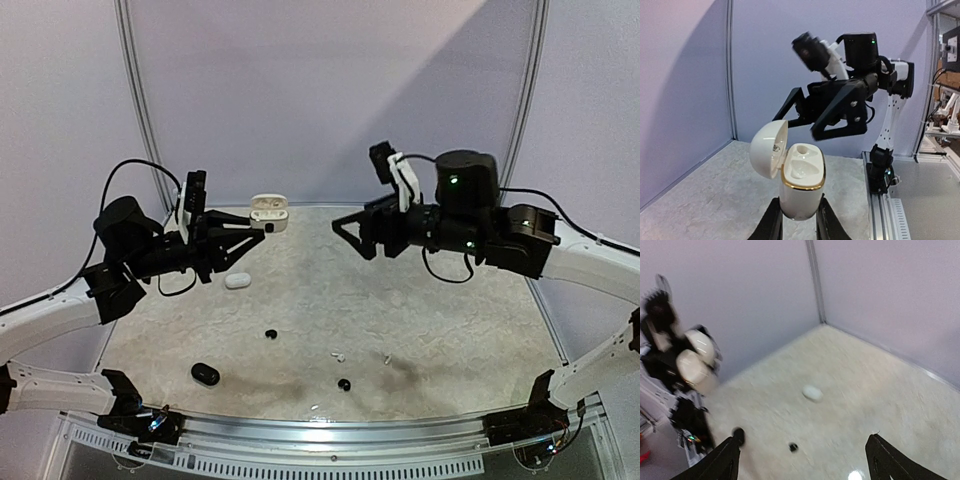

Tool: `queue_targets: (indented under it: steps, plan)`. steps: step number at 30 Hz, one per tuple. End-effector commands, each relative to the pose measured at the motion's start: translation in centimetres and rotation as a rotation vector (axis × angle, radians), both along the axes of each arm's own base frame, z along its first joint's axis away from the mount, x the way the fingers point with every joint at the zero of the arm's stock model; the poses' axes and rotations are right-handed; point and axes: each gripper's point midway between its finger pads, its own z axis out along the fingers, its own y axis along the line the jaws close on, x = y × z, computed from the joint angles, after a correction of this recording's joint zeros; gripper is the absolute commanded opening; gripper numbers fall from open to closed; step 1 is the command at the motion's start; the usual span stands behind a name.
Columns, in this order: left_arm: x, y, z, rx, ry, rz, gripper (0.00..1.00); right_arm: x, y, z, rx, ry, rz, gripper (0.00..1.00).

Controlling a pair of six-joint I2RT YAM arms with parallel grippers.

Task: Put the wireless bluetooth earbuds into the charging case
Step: Place the right earbud at the center of the board, then pass from the left arm to the right

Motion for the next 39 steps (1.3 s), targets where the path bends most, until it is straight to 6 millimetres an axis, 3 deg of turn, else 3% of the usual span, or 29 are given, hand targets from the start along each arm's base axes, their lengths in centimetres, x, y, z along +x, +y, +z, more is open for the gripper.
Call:
queue_targets:
  steps: [1, 4, 9, 12, 20, 30, 39]
  plan:
    - [-0.8, -0.1, 5.5, -0.18, -0.015, -0.076, 0.0, -4.2, 4.9, 7.1, 0.212, -0.263, 0.332, 0.87]
    - [-0.9, -0.1, 6.8, -0.219, 0.016, -0.094, 0.0, -5.0, 6.5, 8.5, 0.219, -0.308, 0.406, 0.84]
    - [-1.5, 0.2, 8.0, -0.256, 0.028, -0.12, 0.0, -4.8, 7.9, 8.4, 0.239, -0.317, 0.434, 0.76]
    - [-1.5, 0.2, 7.7, -0.245, 0.034, -0.12, 0.0, -5.2, 8.2, 8.8, 0.259, -0.324, 0.458, 0.65]
    - [-1.5, 0.0, 7.4, -0.235, 0.03, -0.121, 0.0, -5.6, 9.6, 9.7, 0.295, -0.325, 0.505, 0.62]
    - [-1.5, 0.0, 7.1, -0.226, 0.031, -0.119, 0.0, -5.6, 10.6, 9.8, 0.318, -0.314, 0.527, 0.42]
    - [-1.5, 0.0, 6.8, -0.221, 0.035, -0.115, 0.0, -6.1, 10.6, 10.7, 0.346, -0.321, 0.555, 0.44]
